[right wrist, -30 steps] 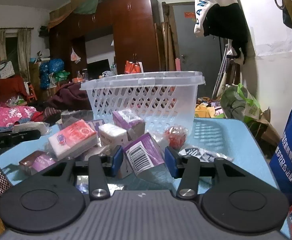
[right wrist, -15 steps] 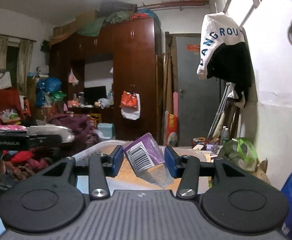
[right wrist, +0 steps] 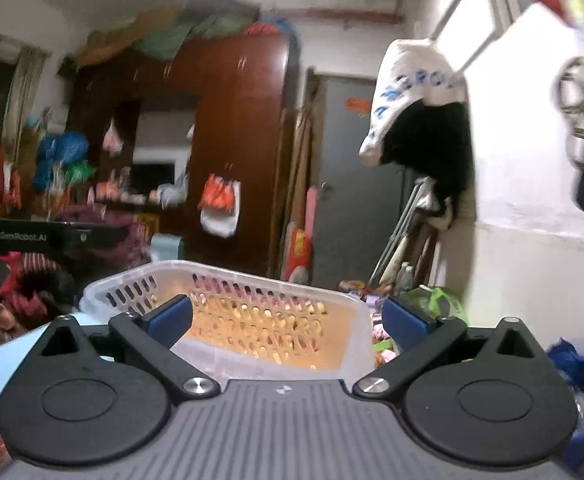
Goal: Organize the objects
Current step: 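Lift both held boxes over the white basket and open both tools to drop them, then grasp the red box with the left tool while the right tool grasps a plastic-wrapped dark box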
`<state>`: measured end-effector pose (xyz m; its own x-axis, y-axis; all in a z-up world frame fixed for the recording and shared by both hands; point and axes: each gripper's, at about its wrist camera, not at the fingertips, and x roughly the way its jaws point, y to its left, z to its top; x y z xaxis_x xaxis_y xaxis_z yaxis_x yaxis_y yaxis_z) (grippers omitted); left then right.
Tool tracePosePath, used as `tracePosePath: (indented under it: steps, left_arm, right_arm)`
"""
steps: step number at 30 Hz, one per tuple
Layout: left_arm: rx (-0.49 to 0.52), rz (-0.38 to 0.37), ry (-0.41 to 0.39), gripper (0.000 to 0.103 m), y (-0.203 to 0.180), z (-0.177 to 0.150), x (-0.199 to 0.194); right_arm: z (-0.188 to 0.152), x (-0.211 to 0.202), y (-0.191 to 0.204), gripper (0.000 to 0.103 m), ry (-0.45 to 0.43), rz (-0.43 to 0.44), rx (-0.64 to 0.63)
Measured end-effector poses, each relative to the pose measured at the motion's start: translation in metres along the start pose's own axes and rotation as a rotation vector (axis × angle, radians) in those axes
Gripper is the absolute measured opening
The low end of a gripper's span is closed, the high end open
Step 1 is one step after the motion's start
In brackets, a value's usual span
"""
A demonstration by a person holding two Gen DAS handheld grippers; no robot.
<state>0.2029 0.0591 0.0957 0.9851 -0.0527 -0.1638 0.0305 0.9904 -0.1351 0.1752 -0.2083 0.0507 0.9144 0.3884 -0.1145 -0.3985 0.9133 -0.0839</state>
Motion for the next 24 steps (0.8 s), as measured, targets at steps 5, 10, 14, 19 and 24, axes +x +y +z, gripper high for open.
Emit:
tracePosePath:
  steps: [5, 10, 14, 19, 24]
  left_arm:
    - [0.005, -0.054, 0.033, 0.100, 0.011, -0.033, -0.042]
    - [0.049, -0.013, 0.017, 0.097, 0.011, -0.084, -0.106]
    - [0.062, -0.019, 0.008, 0.096, 0.003, -0.113, -0.135]
    - [0.172, 0.063, 0.044, 0.085, -0.011, -0.136, -0.130]
    - [0.169, 0.099, 0.071, 0.079, -0.011, -0.153, -0.126]
  right_arm:
    - [-0.062, -0.050, -0.003, 0.103, 0.020, -0.017, 0.166]
    - [-0.122, -0.082, 0.021, 0.103, 0.066, 0.068, 0.148]
    - [-0.133, -0.087, 0.038, 0.103, 0.045, 0.068, 0.123]
    - [-0.129, -0.087, 0.040, 0.103, 0.007, 0.058, 0.101]
    - [-0.132, -0.092, 0.046, 0.103, -0.012, 0.067, 0.087]
